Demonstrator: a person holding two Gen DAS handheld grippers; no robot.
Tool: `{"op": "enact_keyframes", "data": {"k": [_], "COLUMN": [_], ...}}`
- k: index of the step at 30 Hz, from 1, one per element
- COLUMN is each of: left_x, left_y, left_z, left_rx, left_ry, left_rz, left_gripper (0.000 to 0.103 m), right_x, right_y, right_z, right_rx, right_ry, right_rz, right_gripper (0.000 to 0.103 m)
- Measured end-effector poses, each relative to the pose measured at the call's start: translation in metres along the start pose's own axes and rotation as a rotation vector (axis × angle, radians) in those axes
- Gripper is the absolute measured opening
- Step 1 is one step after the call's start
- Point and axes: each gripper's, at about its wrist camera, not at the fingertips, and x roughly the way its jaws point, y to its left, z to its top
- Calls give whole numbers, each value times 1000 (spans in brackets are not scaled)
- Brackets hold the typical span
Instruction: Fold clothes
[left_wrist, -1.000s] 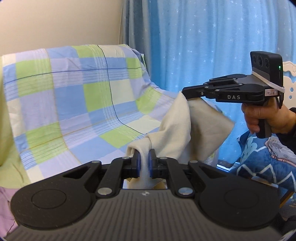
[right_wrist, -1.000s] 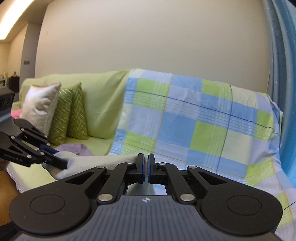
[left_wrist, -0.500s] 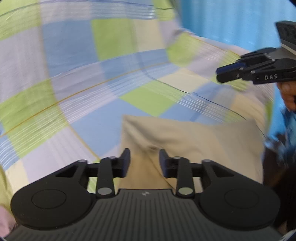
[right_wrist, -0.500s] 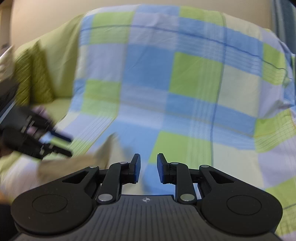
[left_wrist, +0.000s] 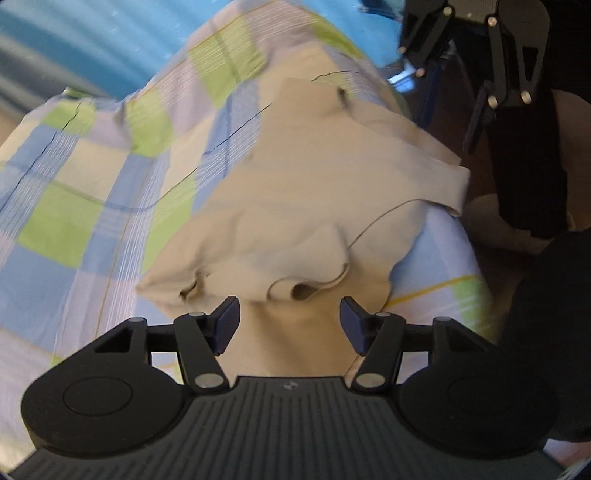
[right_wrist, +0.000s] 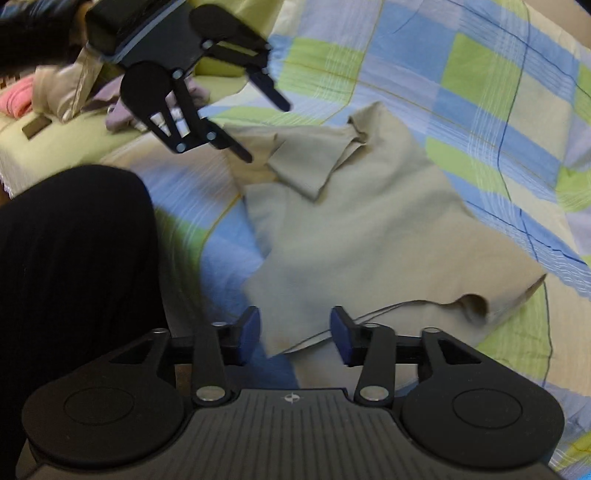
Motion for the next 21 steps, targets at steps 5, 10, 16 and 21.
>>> {"op": "enact_keyframes", "data": {"k": [5,10,16,21], "left_x": [9,8,-4,-1], "left_y": [-10,-7,-6,-9], "left_z": [3,-6,-5,7], "left_rx": [49,2,37,183], "left_ry": [-41,-31,-67,-92], "left_rz": [15,25,49,44], "left_gripper": [56,56,65,66], "right_x": [31,48,2,-41], "right_y": [39,60,39,17], "right_z": [-2,-11,-1,14], "right_rx": [-234,-457,-338,-237], "right_ry": [41,68,5,-72], "right_rz": [-103,-217,-224,-285], "right_gripper": [48,25,0,0]}}
